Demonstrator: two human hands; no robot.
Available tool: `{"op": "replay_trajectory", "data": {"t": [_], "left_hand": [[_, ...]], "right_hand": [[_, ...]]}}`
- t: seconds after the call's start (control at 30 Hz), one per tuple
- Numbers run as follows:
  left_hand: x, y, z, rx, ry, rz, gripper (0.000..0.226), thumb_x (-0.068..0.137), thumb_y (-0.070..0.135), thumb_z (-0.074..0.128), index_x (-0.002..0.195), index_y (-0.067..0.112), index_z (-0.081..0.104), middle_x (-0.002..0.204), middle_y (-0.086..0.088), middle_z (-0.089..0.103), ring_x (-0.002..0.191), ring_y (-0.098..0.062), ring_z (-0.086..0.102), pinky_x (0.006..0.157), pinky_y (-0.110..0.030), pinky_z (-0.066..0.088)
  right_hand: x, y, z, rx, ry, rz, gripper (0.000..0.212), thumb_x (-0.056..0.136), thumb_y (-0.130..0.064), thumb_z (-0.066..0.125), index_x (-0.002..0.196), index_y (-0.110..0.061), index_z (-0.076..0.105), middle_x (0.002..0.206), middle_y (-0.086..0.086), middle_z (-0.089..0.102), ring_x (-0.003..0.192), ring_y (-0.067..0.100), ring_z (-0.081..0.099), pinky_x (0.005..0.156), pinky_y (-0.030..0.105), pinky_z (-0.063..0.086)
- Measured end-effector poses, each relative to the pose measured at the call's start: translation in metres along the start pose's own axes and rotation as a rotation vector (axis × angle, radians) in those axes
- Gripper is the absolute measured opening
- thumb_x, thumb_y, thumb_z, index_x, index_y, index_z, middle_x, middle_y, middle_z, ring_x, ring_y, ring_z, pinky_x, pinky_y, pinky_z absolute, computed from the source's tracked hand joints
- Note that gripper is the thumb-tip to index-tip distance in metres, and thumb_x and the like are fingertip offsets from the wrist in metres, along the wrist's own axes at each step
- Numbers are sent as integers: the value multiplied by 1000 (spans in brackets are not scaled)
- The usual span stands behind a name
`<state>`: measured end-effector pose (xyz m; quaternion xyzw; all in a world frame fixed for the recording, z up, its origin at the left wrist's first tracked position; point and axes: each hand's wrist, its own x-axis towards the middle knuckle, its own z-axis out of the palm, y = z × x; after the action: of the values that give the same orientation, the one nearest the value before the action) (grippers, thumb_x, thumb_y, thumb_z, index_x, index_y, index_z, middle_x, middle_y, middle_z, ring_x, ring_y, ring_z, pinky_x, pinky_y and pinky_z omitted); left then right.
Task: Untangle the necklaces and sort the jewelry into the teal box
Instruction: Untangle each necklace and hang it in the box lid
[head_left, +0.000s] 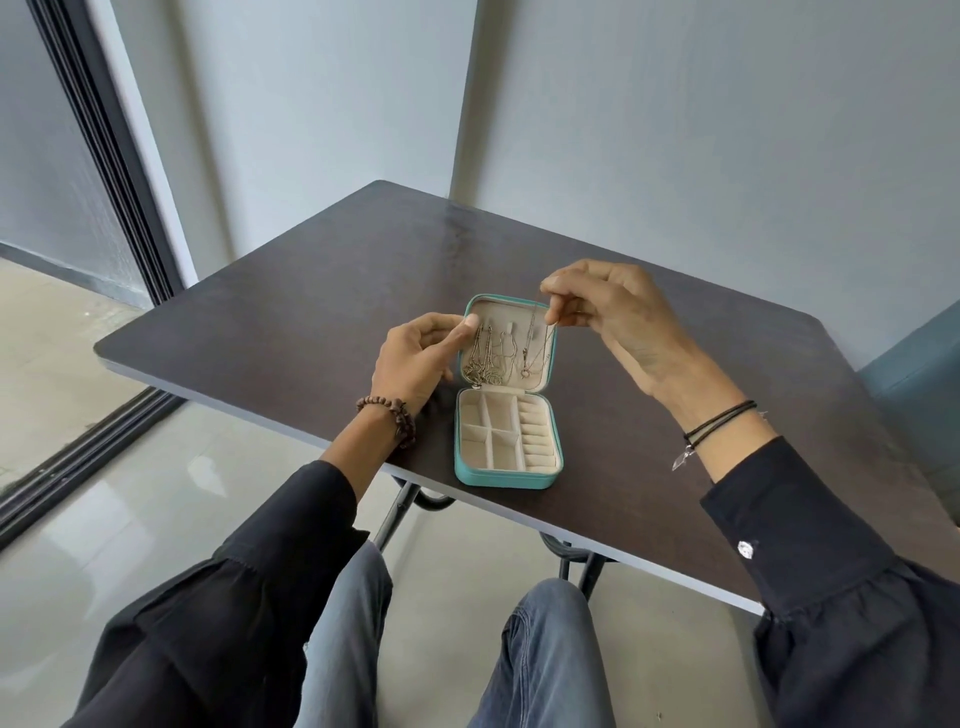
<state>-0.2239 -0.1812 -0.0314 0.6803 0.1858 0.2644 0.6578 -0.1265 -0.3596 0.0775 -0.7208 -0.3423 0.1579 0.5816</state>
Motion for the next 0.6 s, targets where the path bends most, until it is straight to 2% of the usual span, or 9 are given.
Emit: {"op": "replay_trajectory", "data": {"t": [0.07,0.2,0.33,0.47,0.53,0.6], "left_hand": [[0,0,0,-17,-1,10,35,86,49,70,102,18,74,92,3,77,53,-7,56,53,-21,46],[-1,2,1,-52,1,37,34,89,39,70,106,10,72,94,-3,77,52,1,58,50,-16,45],[-1,2,1,-61,-2,55,33,89,37,70,105,8,72,94,-4,76,52,2,58,49,-15,44],[-1,1,0,-62,0,65,33,88,38,71,105,10,72,94,-4,77,53,2,58,49,-15,44],[0,1,0,-71,-1,66,33,89,37,71,106,9,72,95,-4,76,53,2,58,48,-15,44],[0,0,0,-75,-2,67,33,88,37,71,106,9,72,96,-5,76,55,3,59,49,-15,44]], "right_hand": [[-1,-2,0,-20,0,0,17,93,-15,65,91,2,71,74,5,65,76,16,63,85,33,53],[-1,1,2,-120,-2,15,22,93,-15,65,92,6,71,73,6,67,77,17,64,88,36,54],[-2,7,4,-273,10,-5,17,93,-18,65,90,-4,73,78,8,74,78,14,70,89,28,55],[-3,14,6,-612,91,-132,9,92,-20,67,89,-15,74,84,-3,74,74,5,66,72,6,46],[-3,20,6,-776,90,-238,7,94,-19,66,92,-16,73,92,-3,67,75,0,60,71,5,44],[-2,30,4,-863,92,-309,7,96,-19,65,95,-16,72,97,-2,60,77,0,57,75,13,46]]}}
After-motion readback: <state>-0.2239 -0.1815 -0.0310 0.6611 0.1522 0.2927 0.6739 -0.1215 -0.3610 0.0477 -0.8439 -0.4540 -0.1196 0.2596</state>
